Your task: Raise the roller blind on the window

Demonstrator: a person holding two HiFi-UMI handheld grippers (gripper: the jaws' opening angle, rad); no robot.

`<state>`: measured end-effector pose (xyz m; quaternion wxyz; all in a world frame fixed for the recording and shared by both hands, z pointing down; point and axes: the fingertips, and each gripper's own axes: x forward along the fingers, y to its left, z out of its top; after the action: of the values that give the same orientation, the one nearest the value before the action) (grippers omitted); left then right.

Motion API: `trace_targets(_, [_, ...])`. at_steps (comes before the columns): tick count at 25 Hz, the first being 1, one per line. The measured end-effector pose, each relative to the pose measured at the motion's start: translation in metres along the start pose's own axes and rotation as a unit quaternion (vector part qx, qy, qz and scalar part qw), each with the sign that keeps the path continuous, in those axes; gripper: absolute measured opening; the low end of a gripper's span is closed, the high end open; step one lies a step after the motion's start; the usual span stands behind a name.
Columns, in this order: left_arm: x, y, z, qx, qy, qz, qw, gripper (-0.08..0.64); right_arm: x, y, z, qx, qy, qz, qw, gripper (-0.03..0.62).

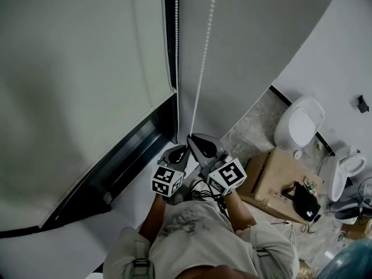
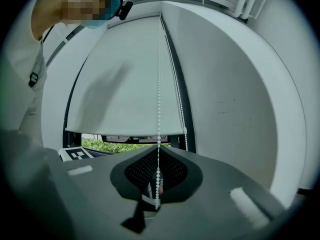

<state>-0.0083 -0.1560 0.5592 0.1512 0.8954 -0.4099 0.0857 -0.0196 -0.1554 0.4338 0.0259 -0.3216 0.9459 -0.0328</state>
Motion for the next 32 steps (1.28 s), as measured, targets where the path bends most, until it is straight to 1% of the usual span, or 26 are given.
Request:
trace_targets(8, [0.001,0.003,-0.036,-0.010,0.037,0.005,0.9992,0.018,-0.002,0.002,-0.036,0.021,0.026,0.002,0.999,0.015])
trace_targets(11, [-0.003,-0.001,-0.037,-0.003,0.043,-0.001,0.9991,0.021,-0.002,0.004,-0.035,0.017,0.025,0.003,1.000,0.017])
trace_targets(13, [-0.007,-0.005,-0.030,-0.001,0.039,-0.009,0.9992,0.023,-0.003,0.003,-0.033,0.017,0.023,0.004,1.000,0.015])
trace_targets(16, [-0.015,-0.005,-0.006,0.004,0.012,-0.010,0.9999,0.028,-0.004,0.002,-0.031,0.018,0.024,0.005,1.000,0.015])
trace_targets(18, [-0.022,-0.004,0.013,0.010,-0.009,-0.008,0.9999,0.043,-0.005,0.002,-0.032,0.020,0.025,0.005,0.999,0.015])
trace_targets(21, [-0.034,-0.003,0.047,0.022,-0.044,-0.007,0.9988,0.064,-0.005,0.003,-0.033,0.024,0.021,0.005,0.999,0.015])
trace_targets(23, [-0.042,-0.004,0.072,0.031,-0.070,-0.004,0.9970,0.063,-0.006,0.001,-0.033,0.023,0.021,0.003,1.000,0.015])
trace_targets(27, [-0.054,-0.012,0.130,0.054,-0.130,-0.007,0.9900,0.074,-0.006,-0.001,-0.033,0.023,0.021,0.002,1.000,0.015])
trace_targets(30, [-0.061,-0.023,0.170,0.071,-0.168,-0.022,0.9830,0.083,-0.005,0.001,-0.032,0.024,0.020,0.001,1.000,0.016])
trace_targets(32, [-0.064,-0.030,0.193,0.081,-0.185,-0.034,0.9787,0.083,-0.005,0.001,-0.032,0.024,0.022,0.000,0.999,0.015])
